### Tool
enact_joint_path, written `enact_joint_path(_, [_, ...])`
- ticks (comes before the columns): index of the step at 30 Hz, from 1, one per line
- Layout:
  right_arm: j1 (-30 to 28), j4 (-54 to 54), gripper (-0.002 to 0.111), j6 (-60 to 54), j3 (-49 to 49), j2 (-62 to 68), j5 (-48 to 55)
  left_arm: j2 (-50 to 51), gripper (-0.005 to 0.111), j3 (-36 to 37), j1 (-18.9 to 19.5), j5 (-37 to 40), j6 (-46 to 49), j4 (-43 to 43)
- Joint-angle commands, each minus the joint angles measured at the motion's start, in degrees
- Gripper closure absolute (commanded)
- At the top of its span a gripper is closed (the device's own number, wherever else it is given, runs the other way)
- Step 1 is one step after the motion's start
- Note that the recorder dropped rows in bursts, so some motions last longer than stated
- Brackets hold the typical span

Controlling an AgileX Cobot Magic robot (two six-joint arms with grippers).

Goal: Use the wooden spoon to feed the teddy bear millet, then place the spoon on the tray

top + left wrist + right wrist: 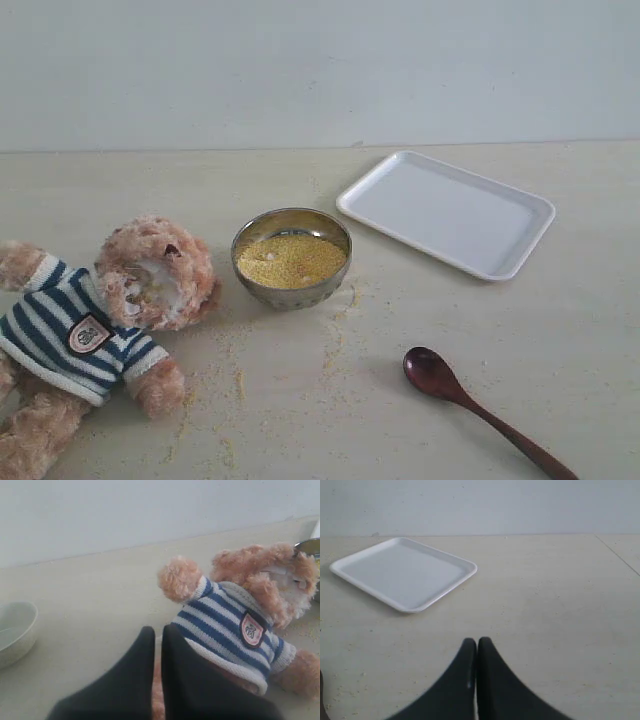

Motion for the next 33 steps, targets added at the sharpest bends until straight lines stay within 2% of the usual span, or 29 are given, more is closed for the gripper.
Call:
enact_joint_path(1, [0.07, -0.07, 0.108, 0.00, -0.04, -0.28, -0.28, -0.14, 0.102, 0.23, -0.41, -0.50, 0.23, 0.14])
enact_joint_path(23, [0.07, -0.07, 0.108, 0.00, -0.04, -0.28, -0.28, -0.14, 0.102, 0.23, -0.40, -0.55, 1.53, 0.14])
enact_joint_path(25, [0.07, -0.07, 0.108, 0.00, -0.04, -0.28, -0.28, -0.14, 0.102, 0.23, -0.40, -2.98, 1.79, -0.87])
enact_joint_path(27, [0.07, -0.07, 0.108, 0.00, -0.04, -0.28, -0.28, -0.14, 0.102, 0.23, -0.40, -8.19, -3.62, -9.82])
enact_joint_path(30, [0.07, -0.07, 0.108, 0.00, -0.04, -0.28, -0.28, -0.14, 0.102, 0.23, -0.40, -12.09, -13.30, -30.59])
enact_joint_path(32, [0.07, -0.07, 0.108, 0.00, -0.04, -0.28, -0.28, -0.14, 0.102, 0.23, -0.40, -12.21, -13.90, -37.97])
enact_joint_path(33, [0.07, -0.07, 0.108, 0.00, -0.04, -0.28, -0.28, -0.14, 0.102, 0.23, -0.40, -12.59, -13.90, -38.61])
